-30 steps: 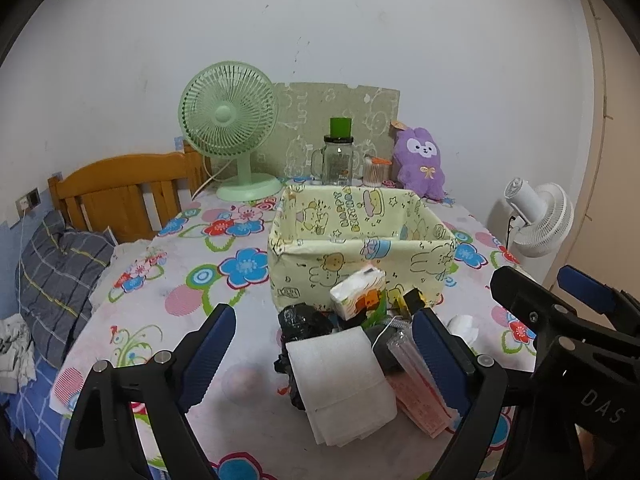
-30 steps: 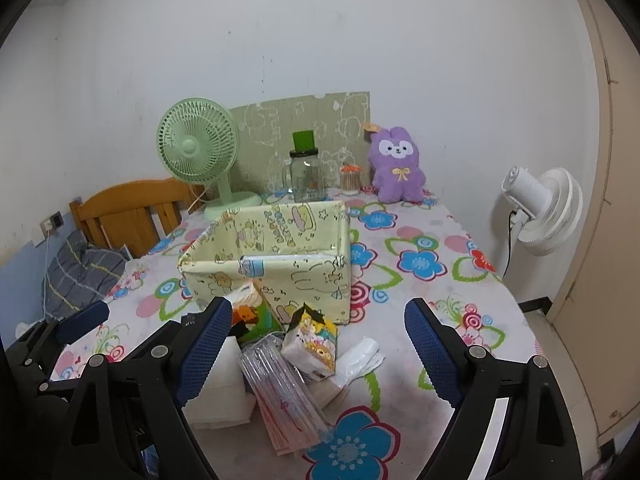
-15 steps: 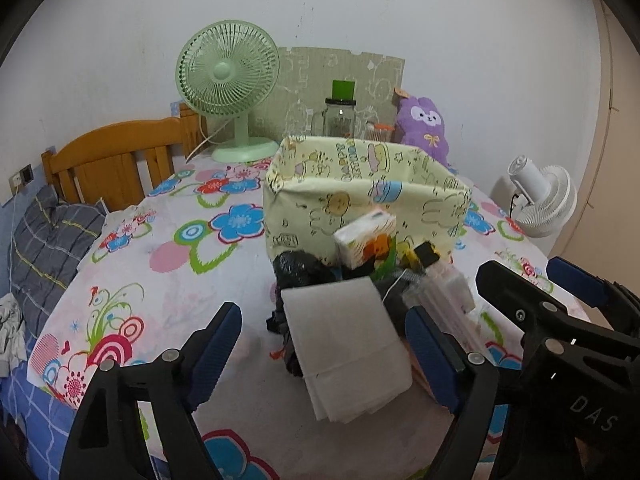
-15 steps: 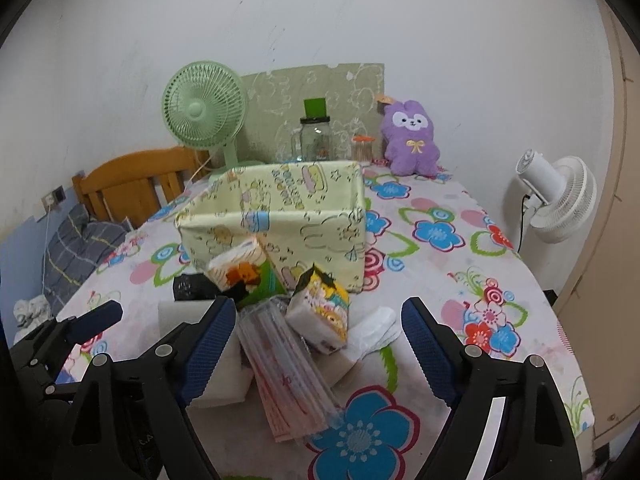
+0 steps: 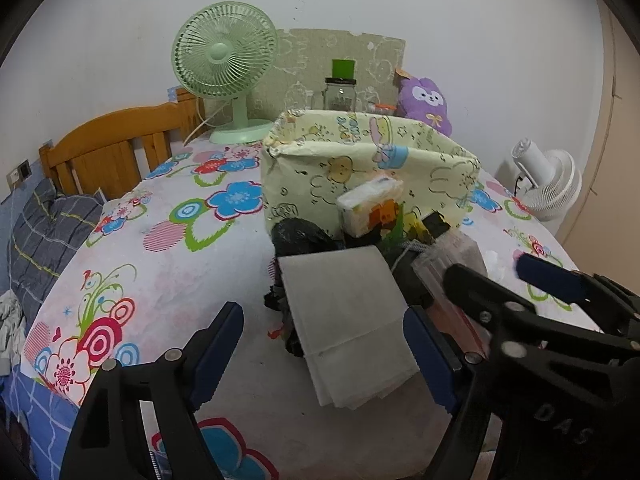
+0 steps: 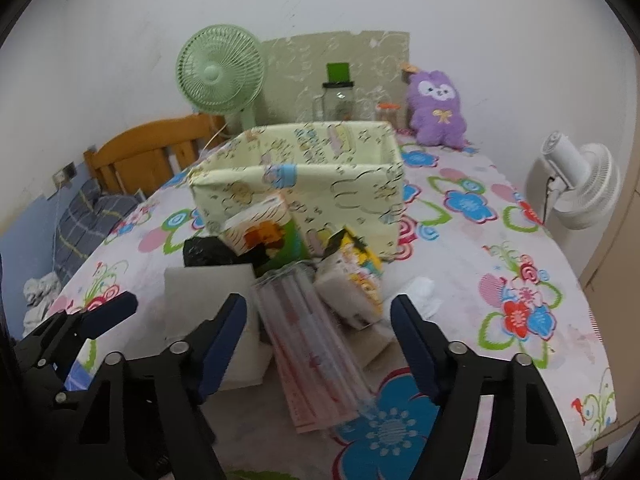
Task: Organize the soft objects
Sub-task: 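Grasp the white folded towel with the left tool while the right tool grasps the clear straw pack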
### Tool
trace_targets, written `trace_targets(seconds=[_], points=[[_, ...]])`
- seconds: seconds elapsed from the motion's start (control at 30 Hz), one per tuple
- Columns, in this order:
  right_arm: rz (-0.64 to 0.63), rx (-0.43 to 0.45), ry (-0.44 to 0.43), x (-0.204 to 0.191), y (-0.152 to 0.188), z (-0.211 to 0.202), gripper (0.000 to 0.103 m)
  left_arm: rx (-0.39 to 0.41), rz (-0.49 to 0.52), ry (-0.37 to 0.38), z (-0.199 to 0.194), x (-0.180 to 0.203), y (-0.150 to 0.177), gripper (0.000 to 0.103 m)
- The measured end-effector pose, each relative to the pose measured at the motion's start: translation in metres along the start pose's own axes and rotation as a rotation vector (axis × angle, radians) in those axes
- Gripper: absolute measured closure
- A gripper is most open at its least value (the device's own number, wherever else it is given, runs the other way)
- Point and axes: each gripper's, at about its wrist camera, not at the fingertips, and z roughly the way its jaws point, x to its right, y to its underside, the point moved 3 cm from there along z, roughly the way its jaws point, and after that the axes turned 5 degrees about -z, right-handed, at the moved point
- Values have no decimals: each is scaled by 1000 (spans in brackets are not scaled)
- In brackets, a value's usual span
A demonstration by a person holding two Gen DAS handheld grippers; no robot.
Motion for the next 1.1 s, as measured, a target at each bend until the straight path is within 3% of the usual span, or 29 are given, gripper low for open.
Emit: trace_targets(seconds=[0.3,0.63,0.87,0.93,0.97,1.1], points=[[-1,-71,-26,-7,6,17,60,-41,12,5,10,5,6,20],[-9,-62,-30,-9,4,17,78,-44,4,12,14,12,2,20],[-7,-67,-38,-8,3,17,81,-51,2,16,21,14,0,39],[-7,-65,-39,-8,3,18,82,-49,0,13,21,13,-1,51],[-7,-65,-39,-8,3,18,82,-45,-6,2,21,12,-2,62],[-8,-58,-41,-10,0,16,83,-40,-13,10,19,10,-3,72]])
